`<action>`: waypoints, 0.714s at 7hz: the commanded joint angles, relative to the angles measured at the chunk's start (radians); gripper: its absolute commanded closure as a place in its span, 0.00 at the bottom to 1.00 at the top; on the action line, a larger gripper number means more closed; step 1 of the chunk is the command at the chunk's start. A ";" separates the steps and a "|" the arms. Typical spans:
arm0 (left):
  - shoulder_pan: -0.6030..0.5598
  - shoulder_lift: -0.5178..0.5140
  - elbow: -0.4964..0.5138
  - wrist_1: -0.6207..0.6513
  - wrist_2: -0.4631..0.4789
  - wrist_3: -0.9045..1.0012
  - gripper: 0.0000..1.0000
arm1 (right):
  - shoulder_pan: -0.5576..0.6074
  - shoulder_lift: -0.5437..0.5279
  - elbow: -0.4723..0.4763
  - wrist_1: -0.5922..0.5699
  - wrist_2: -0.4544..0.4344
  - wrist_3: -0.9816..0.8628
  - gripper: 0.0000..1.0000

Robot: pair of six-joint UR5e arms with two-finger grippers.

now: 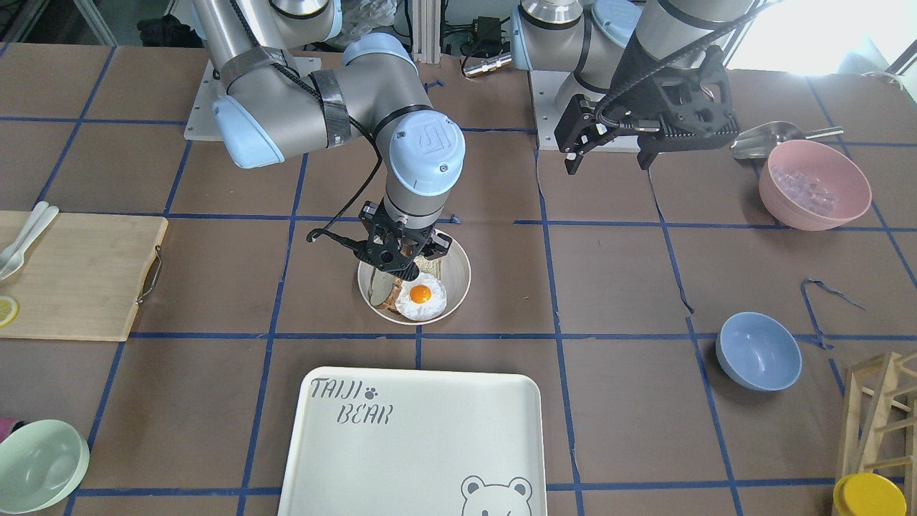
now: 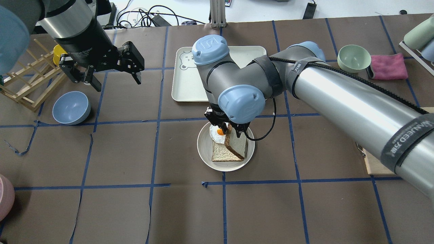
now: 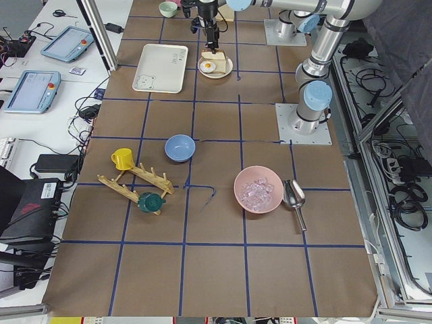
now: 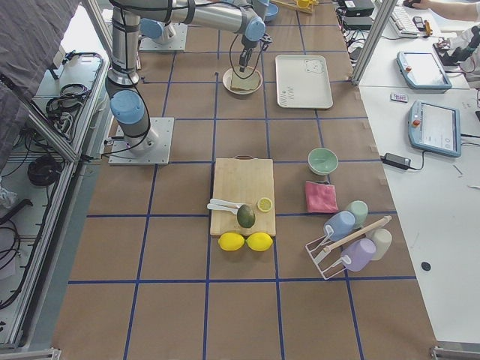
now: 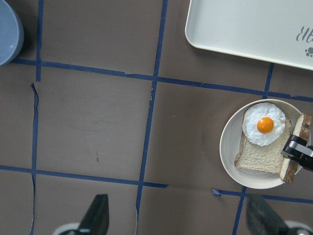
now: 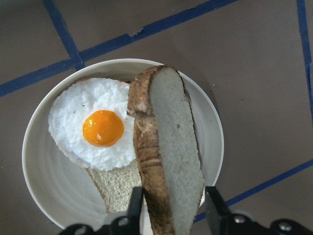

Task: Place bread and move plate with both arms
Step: 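Lower the bread slice onto the fried egg and open the right gripper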

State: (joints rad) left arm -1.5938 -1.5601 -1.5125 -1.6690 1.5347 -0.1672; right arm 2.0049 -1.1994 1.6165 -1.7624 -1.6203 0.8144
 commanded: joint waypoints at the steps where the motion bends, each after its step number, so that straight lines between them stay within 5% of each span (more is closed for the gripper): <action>1: 0.000 0.000 0.000 0.000 -0.001 0.000 0.00 | -0.006 -0.046 -0.023 0.000 0.002 -0.007 0.30; 3: 0.000 0.000 0.000 0.000 -0.001 0.000 0.00 | -0.062 -0.065 -0.120 0.030 0.077 -0.122 0.27; 5: 0.000 0.000 0.000 0.000 -0.001 0.000 0.00 | -0.174 -0.066 -0.251 0.141 0.067 -0.460 0.18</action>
State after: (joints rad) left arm -1.5938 -1.5601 -1.5125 -1.6690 1.5340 -0.1672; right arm 1.8960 -1.2629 1.4450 -1.6800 -1.5516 0.5523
